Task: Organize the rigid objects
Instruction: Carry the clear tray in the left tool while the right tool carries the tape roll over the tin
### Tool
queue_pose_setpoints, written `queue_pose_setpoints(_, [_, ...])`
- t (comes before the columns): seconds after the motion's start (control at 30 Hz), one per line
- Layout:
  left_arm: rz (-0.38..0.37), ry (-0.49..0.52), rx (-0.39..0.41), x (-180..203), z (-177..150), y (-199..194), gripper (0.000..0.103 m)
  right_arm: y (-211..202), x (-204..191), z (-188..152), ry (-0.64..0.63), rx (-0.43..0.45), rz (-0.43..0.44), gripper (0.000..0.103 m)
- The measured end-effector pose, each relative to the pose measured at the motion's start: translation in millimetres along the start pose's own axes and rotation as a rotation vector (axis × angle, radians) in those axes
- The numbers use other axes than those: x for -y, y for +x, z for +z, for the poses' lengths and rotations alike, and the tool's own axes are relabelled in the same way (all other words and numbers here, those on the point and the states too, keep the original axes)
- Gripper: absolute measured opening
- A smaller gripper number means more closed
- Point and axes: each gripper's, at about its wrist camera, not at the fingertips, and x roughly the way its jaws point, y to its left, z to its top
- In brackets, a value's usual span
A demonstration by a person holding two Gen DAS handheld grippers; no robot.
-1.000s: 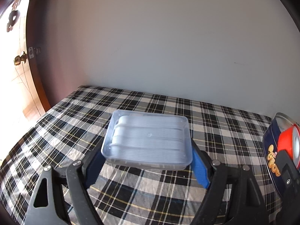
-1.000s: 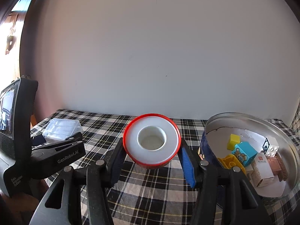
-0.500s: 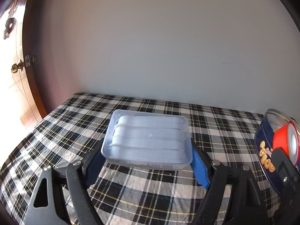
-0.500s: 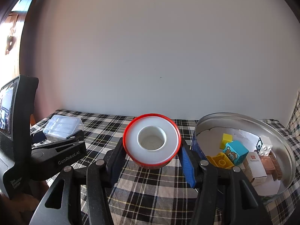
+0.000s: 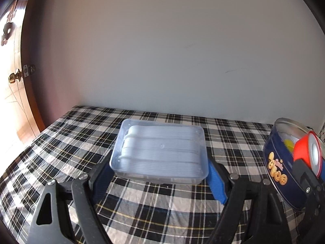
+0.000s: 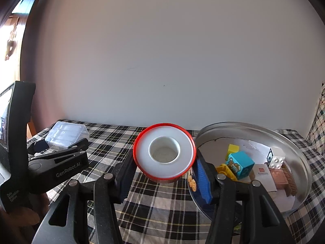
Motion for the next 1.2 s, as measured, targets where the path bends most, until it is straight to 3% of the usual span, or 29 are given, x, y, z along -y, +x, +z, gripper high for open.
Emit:
queue_pose_setpoints(0.67, [-0.018,0.053,0.075,41,-4,-30,0.082,-23,38,-5,-0.033,0.057,-0.044,0.057])
queue_pose_setpoints(1.2, [-0.048,0.015,0.049,68,-3,-39,0.082,-42,70,0,-0.034,0.100,-0.063,0.057])
